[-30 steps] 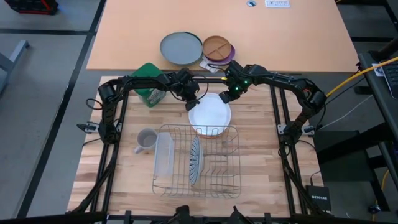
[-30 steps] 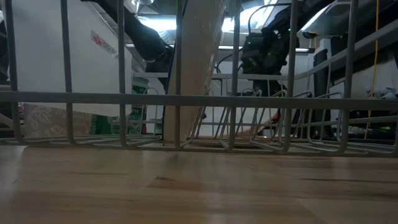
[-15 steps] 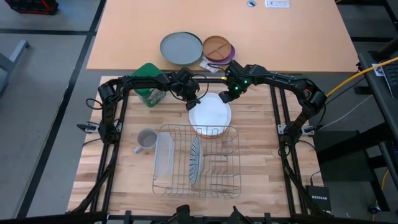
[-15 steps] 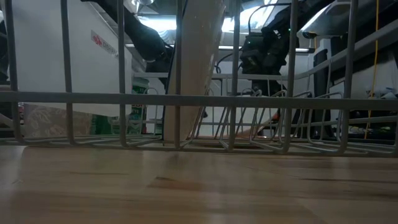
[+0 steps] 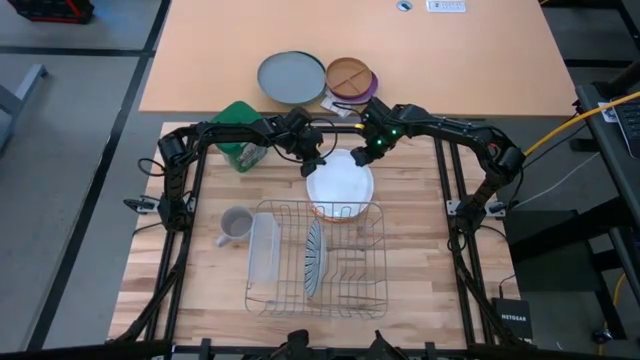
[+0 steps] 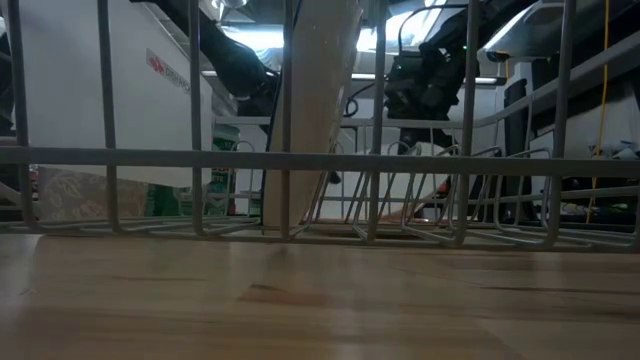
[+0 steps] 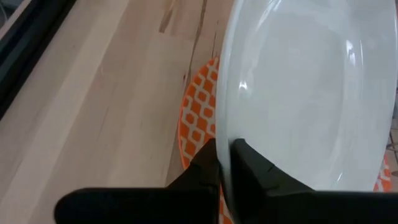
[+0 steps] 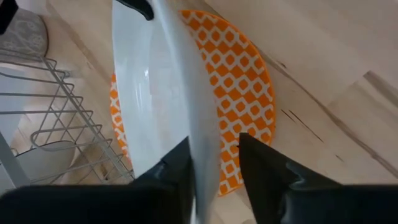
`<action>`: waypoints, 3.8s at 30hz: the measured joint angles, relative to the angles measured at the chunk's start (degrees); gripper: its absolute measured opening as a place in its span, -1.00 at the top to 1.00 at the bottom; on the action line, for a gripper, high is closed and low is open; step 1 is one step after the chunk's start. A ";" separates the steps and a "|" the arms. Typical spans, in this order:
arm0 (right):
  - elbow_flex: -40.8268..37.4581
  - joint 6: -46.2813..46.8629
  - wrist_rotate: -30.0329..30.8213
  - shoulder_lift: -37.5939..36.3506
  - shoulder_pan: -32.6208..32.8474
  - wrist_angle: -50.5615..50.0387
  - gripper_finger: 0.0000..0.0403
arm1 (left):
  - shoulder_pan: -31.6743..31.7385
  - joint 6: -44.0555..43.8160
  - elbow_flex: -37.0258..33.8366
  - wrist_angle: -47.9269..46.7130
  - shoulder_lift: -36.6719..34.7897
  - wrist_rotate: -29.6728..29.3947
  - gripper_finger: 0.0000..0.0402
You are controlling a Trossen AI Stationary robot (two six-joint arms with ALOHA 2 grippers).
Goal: Sort dishes
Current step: Put the white plate in the dish rack
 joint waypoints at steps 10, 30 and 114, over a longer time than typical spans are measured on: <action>0.00 -0.03 -1.54 0.07 0.00 -0.15 0.24 | -0.19 -0.84 -0.13 4.92 0.02 2.00 0.98; -0.15 0.11 -4.04 0.18 0.00 -0.17 0.71 | -0.21 -2.97 -0.24 9.95 0.24 2.21 0.86; 48.43 69.59 30.64 -5.85 42.20 -44.30 0.72 | 6.17 19.80 -0.09 -13.22 -27.30 -0.79 0.59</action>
